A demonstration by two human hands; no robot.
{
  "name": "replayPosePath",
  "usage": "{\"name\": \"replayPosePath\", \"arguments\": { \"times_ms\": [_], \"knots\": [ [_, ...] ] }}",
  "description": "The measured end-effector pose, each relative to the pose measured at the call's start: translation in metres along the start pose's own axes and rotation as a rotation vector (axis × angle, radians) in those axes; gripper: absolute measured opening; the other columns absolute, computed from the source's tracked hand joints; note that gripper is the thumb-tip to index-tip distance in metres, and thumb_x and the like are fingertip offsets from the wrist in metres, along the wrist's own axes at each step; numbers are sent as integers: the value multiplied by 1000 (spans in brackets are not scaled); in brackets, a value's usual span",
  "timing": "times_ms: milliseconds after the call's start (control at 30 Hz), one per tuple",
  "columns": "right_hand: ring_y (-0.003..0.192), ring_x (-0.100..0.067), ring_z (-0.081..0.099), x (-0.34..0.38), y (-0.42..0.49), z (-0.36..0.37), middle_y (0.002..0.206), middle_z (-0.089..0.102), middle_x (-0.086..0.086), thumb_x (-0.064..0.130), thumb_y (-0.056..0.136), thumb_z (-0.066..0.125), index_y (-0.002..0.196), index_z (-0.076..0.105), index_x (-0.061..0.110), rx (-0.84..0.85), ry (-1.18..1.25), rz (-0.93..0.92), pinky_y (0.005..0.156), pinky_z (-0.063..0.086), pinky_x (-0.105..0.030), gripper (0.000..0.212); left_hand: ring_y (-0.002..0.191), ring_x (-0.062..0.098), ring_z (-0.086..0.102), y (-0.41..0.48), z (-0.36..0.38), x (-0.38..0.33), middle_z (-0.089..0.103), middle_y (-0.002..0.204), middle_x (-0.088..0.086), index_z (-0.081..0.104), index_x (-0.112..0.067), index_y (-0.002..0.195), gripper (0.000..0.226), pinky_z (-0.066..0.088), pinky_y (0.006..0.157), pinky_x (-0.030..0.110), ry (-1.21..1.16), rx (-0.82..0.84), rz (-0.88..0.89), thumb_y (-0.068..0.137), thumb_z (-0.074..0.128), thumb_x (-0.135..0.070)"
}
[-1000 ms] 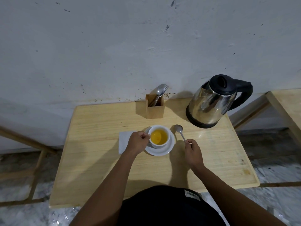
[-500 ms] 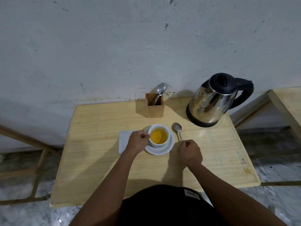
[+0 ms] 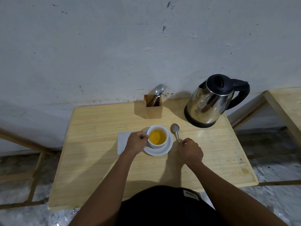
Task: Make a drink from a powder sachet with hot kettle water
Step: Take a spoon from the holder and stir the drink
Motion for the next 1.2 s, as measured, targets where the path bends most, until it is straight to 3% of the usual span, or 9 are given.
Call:
{"name": "replayPosePath", "arguments": {
  "times_ms": [167, 400, 633, 767, 933, 1200],
  "knots": [
    [79, -22, 66, 6, -3, -9, 88, 71, 2, 41, 96, 43, 102, 64, 26, -17, -242, -61, 75, 42, -31, 27, 70, 19, 60, 0, -1, 1, 66, 76, 5, 70, -6, 86, 22, 56, 76, 43, -16, -5, -6, 91, 60, -25],
    [89, -23, 62, 11, 9, 2, 99, 63, 0, 49, 93, 45, 108, 56, 23, 84, 30, -147, 74, 48, -33, 31, 68, 18, 58, -1, 0, 1, 62, 70, -2, 67, -12, 82, 18, 56, 76, 43, -10, -7, -8, 91, 60, -26],
    [86, -27, 63, 16, 16, 8, 99, 66, -6, 27, 93, 49, 110, 58, 19, 100, 73, -125, 73, 53, -35, 21, 65, 14, 58, -2, -1, 0, 62, 69, -3, 67, -13, 81, 18, 56, 74, 40, -10, -5, -14, 91, 60, -26],
    [88, -27, 64, 17, 15, 9, 99, 66, -7, 31, 95, 51, 107, 57, 16, 97, 60, -144, 75, 53, -37, 20, 67, 15, 58, -2, 0, 0, 62, 69, -3, 67, -12, 82, 18, 55, 73, 39, -20, -2, -22, 91, 60, -25],
    [90, -28, 64, 16, 17, 10, 102, 66, -7, 34, 94, 53, 110, 57, 17, 113, 83, -135, 73, 50, -34, 24, 68, 13, 54, -4, 0, -2, 61, 74, 0, 64, -11, 84, 18, 43, 58, 26, 14, -5, -1, 92, 58, -26],
    [88, -21, 64, 25, 18, -5, 98, 68, 1, 46, 91, 51, 106, 59, 25, 117, 72, -143, 72, 49, -32, 27, 86, 24, 62, -5, -3, -10, 68, 94, 7, 66, -11, 98, 22, 48, 73, 35, 70, 46, 27, 92, 55, -28]
  ]
}}
Point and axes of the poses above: each hand's wrist, its own y-axis towards the middle knuckle, its own z-axis out of the palm, x = y × z, the point moved 9 cm from there along y, towards the middle knuckle
